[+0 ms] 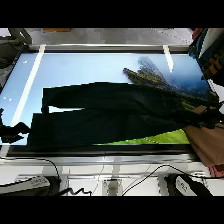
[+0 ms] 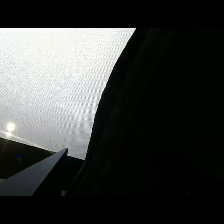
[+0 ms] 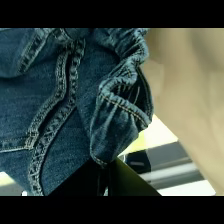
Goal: Fold the clothes and pants, and hang the long-sleeved shirts on hangers.
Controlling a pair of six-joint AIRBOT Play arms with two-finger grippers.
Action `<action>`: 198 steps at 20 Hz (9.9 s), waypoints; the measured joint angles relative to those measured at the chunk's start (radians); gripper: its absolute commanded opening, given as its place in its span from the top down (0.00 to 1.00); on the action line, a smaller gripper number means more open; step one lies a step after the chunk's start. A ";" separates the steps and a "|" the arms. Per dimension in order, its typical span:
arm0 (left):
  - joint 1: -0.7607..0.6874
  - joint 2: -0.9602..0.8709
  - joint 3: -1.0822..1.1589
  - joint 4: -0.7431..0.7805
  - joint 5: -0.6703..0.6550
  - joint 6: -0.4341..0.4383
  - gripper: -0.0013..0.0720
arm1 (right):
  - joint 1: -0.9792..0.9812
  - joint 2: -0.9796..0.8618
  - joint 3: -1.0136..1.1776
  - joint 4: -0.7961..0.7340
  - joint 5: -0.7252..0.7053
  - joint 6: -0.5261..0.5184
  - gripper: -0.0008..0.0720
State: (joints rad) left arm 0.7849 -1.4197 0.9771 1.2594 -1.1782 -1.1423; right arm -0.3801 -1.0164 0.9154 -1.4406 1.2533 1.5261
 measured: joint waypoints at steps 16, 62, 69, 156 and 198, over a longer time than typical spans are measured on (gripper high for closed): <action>-0.021 -0.008 0.125 0.056 -0.007 0.062 0.96 | 0.000 0.230 -0.067 0.034 0.170 0.003 0.94; -0.439 -0.247 0.274 -0.267 0.687 -0.420 0.96 | 0.000 0.346 -0.431 0.064 0.111 0.009 0.05; -0.440 -0.125 0.346 0.147 0.661 -0.292 0.96 | 0.000 0.346 -0.431 0.068 0.069 0.009 0.05; 0.356 0.175 -0.196 -0.625 0.294 0.462 0.96 | 0.000 -0.087 -0.453 0.158 0.183 -0.126 0.94; -0.333 -0.195 0.344 -0.685 0.944 0.254 0.93 | 0.018 -0.081 -0.243 0.863 -0.747 0.202 0.94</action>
State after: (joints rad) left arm 0.4515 -1.6146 1.3212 0.5747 -0.2340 -0.8883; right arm -0.3626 -1.0977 0.6720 -0.5777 0.5068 1.7283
